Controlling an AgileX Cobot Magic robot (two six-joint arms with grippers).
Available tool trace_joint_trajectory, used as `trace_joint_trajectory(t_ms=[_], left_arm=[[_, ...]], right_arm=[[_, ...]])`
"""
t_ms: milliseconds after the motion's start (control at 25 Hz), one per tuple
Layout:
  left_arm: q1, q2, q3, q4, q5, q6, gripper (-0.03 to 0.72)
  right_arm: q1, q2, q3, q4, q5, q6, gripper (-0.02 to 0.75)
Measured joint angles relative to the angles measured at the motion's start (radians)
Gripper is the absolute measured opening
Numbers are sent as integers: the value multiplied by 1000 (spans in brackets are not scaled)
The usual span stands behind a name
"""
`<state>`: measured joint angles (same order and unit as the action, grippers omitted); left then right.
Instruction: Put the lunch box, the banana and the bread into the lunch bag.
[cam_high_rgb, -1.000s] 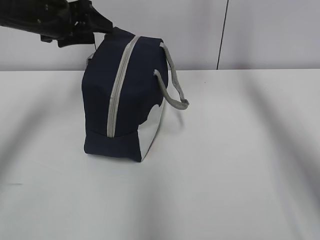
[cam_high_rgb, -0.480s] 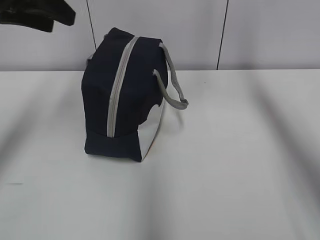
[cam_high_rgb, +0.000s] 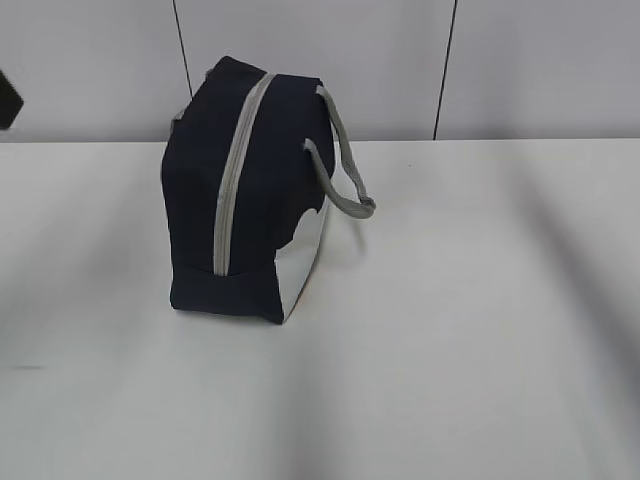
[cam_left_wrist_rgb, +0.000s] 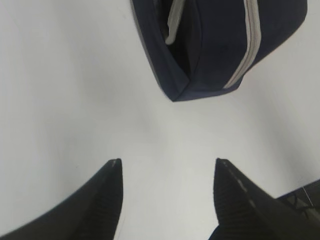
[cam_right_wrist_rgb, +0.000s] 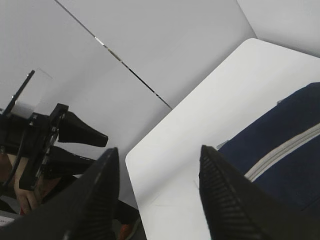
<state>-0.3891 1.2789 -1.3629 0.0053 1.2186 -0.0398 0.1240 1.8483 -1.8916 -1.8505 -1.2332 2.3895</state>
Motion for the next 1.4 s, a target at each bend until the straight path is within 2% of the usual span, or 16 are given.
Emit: trace_joint_trajectory(t_ms=[520,760,920,1400], left_arm=[[-2,-555,559,9,-50,-4,414],[-4,-823,756,9,-87,-6,414],[-4,-974,834,8,-102,-6,414],[-6,-1240,839,8,-114,-10,382]], right_arm=[[0,-48,30,0,0,0,411],[0,-48,30,0,0,0,411],[0,-48,30,0,0,0,411],[0,-48,30,0,0,2,410]])
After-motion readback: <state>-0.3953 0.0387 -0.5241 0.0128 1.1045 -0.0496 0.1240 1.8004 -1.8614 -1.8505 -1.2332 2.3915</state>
